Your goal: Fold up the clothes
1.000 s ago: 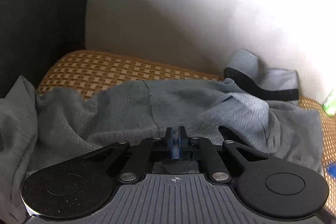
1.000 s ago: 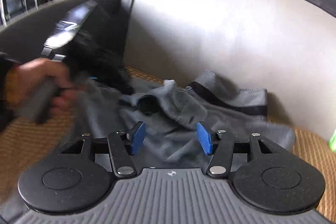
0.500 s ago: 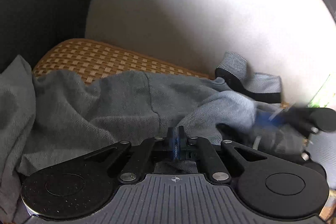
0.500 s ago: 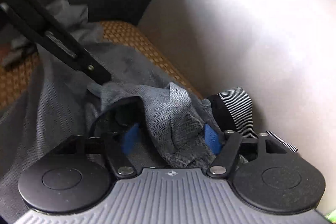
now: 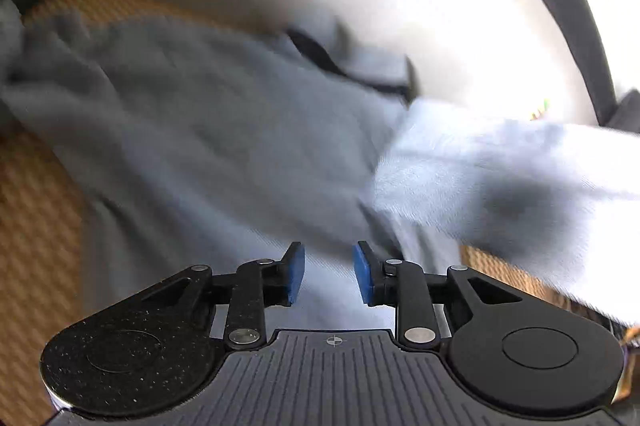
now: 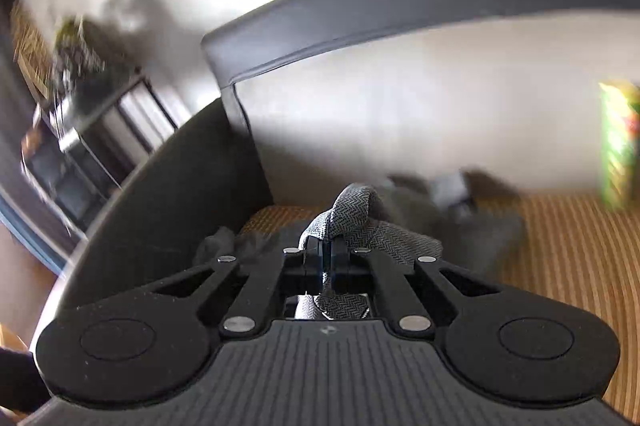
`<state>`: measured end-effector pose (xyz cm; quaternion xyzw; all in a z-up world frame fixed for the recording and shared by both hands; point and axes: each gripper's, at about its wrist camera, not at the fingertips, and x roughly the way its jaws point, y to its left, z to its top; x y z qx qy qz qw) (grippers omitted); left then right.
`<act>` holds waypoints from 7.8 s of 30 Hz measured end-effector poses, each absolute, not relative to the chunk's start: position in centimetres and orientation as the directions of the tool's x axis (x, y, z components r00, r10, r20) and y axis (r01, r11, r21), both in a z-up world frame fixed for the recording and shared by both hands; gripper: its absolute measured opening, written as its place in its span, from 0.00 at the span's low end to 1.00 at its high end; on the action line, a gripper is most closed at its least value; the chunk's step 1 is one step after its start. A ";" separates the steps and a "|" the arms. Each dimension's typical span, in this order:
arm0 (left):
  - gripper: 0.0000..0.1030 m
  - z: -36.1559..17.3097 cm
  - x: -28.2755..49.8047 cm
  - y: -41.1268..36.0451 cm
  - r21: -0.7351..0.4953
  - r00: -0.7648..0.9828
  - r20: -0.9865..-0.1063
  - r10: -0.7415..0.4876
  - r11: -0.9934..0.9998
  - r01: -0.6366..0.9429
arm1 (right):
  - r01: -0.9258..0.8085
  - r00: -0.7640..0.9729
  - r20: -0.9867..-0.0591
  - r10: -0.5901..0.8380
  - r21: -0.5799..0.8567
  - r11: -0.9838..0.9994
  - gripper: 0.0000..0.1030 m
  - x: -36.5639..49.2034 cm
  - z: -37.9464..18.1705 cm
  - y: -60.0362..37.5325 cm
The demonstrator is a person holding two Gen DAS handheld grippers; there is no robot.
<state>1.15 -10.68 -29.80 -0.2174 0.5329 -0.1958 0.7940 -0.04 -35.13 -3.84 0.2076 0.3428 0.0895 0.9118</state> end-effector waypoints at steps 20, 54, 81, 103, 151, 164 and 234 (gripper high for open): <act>0.47 -30.7 -2.1 -18.6 -0.488 0.233 -0.836 -0.497 0.867 0.099 | 0.259 0.680 -0.574 0.456 0.770 0.583 0.07 -11.6 -16.3 -39.7; 0.54 -30.4 -14.6 -14.3 -0.398 0.189 -0.884 -0.429 0.900 0.178 | -0.262 0.513 -0.855 0.074 -0.075 0.962 0.51 -12.0 -27.3 -24.0; 0.59 -29.3 -14.2 -14.7 -0.410 0.229 -0.861 -0.454 0.886 0.216 | 0.237 0.052 -0.859 0.508 0.505 0.830 0.37 -14.7 -23.8 -33.8; 0.62 -32.4 8.4 -23.2 -0.316 0.423 -0.833 -0.356 0.934 0.164 | 0.268 0.697 -0.642 0.320 0.647 0.714 0.64 12.4 -24.5 -53.4; 0.26 -34.9 9.7 -21.5 -0.137 0.405 -0.891 -0.206 0.972 0.191 | 0.034 0.555 -0.646 0.524 0.647 0.761 0.47 16.6 -26.8 -50.5; 0.50 -26.6 -7.7 -20.2 -0.233 0.375 -0.881 -0.290 0.954 0.189 | -0.039 0.509 -0.665 0.547 0.616 0.787 0.56 -5.0 -17.0 -48.1; 0.70 -33.5 -23.1 0.1 -0.285 0.345 -0.926 -0.154 0.885 -0.369 | -0.514 0.414 -0.795 0.444 0.198 0.834 0.68 27.6 -15.0 -7.3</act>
